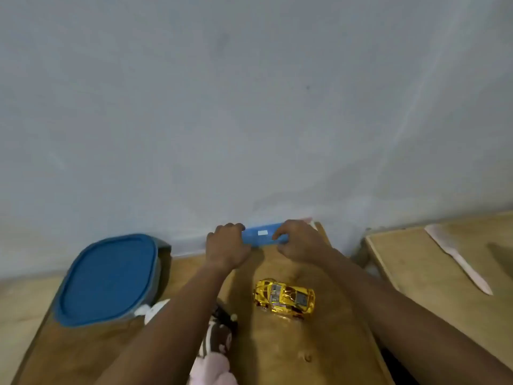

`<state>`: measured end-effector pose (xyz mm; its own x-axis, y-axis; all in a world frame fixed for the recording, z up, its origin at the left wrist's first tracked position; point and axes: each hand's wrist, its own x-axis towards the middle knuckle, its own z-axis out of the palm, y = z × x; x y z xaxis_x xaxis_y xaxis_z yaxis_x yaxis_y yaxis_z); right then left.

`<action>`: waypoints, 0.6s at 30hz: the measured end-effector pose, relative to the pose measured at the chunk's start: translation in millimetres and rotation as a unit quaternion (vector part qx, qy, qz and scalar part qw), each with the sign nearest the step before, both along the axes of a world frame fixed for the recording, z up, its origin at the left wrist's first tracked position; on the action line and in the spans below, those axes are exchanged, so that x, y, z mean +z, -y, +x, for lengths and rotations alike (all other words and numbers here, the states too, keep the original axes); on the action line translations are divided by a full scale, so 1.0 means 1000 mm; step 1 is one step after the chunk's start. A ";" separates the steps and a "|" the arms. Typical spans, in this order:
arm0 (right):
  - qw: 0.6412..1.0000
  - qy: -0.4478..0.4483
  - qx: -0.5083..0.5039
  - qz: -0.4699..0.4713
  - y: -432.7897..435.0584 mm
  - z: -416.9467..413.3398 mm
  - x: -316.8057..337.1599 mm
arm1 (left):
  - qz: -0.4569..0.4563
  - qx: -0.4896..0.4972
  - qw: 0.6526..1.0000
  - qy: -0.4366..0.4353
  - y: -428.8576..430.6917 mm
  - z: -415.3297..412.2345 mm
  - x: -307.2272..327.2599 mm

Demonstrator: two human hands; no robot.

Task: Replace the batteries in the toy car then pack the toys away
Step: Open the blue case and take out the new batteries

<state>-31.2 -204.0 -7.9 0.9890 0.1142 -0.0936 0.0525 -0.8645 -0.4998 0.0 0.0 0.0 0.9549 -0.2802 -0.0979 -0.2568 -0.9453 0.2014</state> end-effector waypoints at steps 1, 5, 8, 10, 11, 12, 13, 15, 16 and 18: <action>1.000 0.001 0.012 0.015 0.000 0.011 -0.015 | 0.002 0.016 1.000 -0.024 0.001 0.005 -0.010; 0.996 0.035 0.059 -0.058 -0.003 0.047 -0.067 | -0.029 0.077 0.996 -0.046 -0.001 0.014 -0.053; 0.990 0.048 0.102 -0.081 -0.007 0.070 -0.088 | -0.064 0.115 0.991 -0.024 0.001 0.014 -0.071; 0.987 0.032 0.118 -0.106 -0.011 0.079 -0.101 | -0.073 0.130 0.989 -0.015 0.001 0.014 -0.086; 0.984 0.025 0.126 -0.122 -0.012 0.081 -0.105 | -0.080 0.134 0.988 -0.007 0.000 0.014 -0.094; 0.981 0.022 0.135 -0.135 -0.013 0.084 -0.108 | -0.088 0.141 0.986 -0.004 0.000 0.014 -0.099; 0.978 0.023 0.143 -0.147 -0.013 0.087 -0.113 | -0.100 0.146 0.984 0.000 0.001 0.014 -0.105; 0.974 0.031 0.150 -0.165 -0.011 0.092 -0.118 | -0.124 0.161 0.979 0.007 0.003 0.013 -0.111; 0.974 0.035 0.149 -0.169 -0.010 0.095 -0.118 | -0.135 0.171 0.976 0.009 0.005 0.012 -0.111; 0.971 0.031 0.159 -0.178 -0.009 0.099 -0.119 | -0.156 0.183 0.971 0.009 0.006 0.010 -0.113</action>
